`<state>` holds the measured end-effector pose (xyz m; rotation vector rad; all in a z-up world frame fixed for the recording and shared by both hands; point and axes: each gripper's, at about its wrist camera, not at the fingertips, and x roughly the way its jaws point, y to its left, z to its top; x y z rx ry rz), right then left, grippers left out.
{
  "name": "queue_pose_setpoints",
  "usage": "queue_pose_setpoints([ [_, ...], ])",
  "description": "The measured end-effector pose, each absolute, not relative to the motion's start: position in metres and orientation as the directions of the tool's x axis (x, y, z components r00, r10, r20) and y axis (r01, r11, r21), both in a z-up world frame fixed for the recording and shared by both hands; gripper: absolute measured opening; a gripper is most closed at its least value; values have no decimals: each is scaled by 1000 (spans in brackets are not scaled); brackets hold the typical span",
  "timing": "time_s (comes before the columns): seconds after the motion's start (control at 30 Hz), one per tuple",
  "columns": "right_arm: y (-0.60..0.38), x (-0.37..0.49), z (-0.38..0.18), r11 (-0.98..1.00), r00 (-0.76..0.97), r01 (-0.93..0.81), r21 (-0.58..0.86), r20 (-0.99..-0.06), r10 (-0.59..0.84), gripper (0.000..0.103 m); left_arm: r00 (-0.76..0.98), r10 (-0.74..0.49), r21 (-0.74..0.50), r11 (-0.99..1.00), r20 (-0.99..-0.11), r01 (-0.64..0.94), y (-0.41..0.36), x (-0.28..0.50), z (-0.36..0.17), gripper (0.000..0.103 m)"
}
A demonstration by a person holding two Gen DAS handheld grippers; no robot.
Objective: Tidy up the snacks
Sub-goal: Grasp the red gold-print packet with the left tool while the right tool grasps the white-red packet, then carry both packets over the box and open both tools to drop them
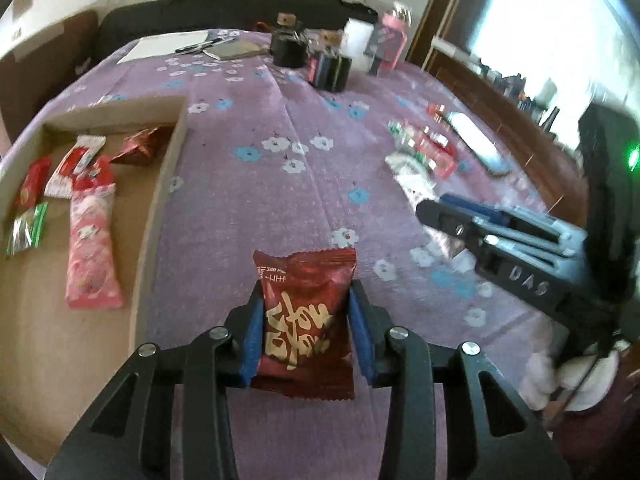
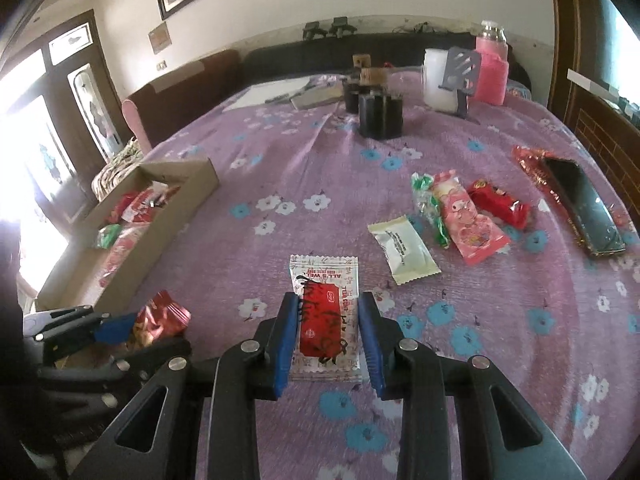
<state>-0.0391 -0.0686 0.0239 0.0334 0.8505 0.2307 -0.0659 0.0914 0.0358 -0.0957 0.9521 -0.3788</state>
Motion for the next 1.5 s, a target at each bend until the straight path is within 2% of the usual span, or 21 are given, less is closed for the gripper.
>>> queue_pose_setpoints([
  [0.1,-62,-46,32,972,641,-204,119,-734,224,31,538,-377,-290,926,-754,243,116,-74,48,36],
  [0.2,-50,-50,40,965,638,-231,123,-730,246,31,576,-342,-282,939,-742,196,146,-81,60,36],
  [0.43,-1,-45,56,934,608,-317,164,-720,333,31,623,-154,-186,982,-767,13,228,-77,62,36],
  [0.67,75,-29,58,883,536,-425,201,-730,424,31,592,-56,-129,988,-804,-83,276,-51,47,36],
  [0.93,149,-12,37,835,428,-502,227,-773,467,31,524,-42,-112,988,-851,-103,287,-29,25,36],
  [1.27,194,-8,8,808,354,-548,218,-814,460,31,536,-71,-162,979,-841,-125,299,-27,29,38],
  [1.37,194,-3,3,820,359,-532,211,-821,445,31,555,-85,-191,972,-827,-135,304,-34,35,45],
  [1.5,193,-2,1,827,371,-525,201,-820,435,33,597,-91,-226,962,-797,-156,311,-49,48,49],
])
